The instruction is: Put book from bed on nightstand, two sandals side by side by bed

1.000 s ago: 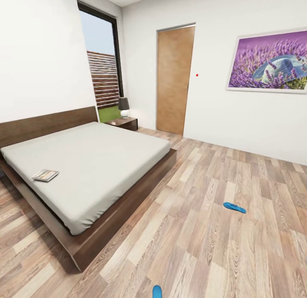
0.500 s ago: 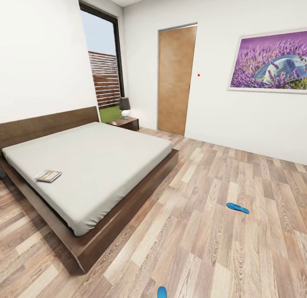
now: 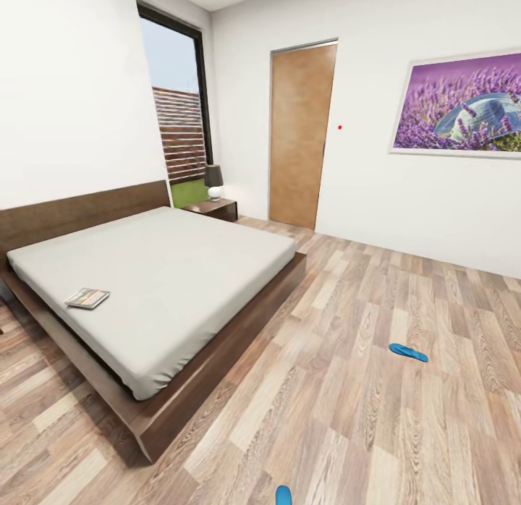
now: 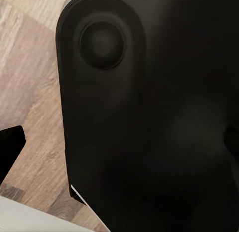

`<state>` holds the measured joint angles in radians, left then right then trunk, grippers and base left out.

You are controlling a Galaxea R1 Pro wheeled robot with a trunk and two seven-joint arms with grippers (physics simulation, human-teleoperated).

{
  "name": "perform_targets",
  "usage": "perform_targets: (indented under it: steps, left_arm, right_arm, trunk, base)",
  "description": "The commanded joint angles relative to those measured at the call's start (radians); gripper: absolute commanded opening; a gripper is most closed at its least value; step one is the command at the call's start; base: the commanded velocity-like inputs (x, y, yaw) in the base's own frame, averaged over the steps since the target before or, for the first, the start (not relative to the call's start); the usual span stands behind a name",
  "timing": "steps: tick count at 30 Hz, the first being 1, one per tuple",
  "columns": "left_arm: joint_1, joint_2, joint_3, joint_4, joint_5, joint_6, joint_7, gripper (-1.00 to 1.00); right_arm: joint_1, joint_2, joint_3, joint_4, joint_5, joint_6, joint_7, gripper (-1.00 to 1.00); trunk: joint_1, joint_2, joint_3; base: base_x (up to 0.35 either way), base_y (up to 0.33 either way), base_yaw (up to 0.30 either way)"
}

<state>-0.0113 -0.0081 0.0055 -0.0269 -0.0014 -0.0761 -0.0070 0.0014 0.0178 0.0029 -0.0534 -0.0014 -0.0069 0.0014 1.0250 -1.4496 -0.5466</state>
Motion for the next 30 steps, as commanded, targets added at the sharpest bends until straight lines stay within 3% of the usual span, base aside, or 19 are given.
perform_targets:
  steps: [1,30]
  left_arm:
    - [-0.001,0.0,0.001,0.001,0.0,-0.004,-0.001,1.0]
    - [-0.001,0.0,0.001,0.001,0.0,-0.006,-0.002,1.0]
  right_arm:
    - [0.0,0.0,0.0,-0.001,0.0,-0.001,0.0,1.0]
    - [0.0,0.001,-0.005,-0.002,0.0,-0.001,0.0,1.0]
  trunk:
    - [0.0,0.0,-0.001]
    - [0.0,0.0,-0.001]
  base:
    - [0.0,0.024,0.0]
    - [0.032,0.06,0.0]
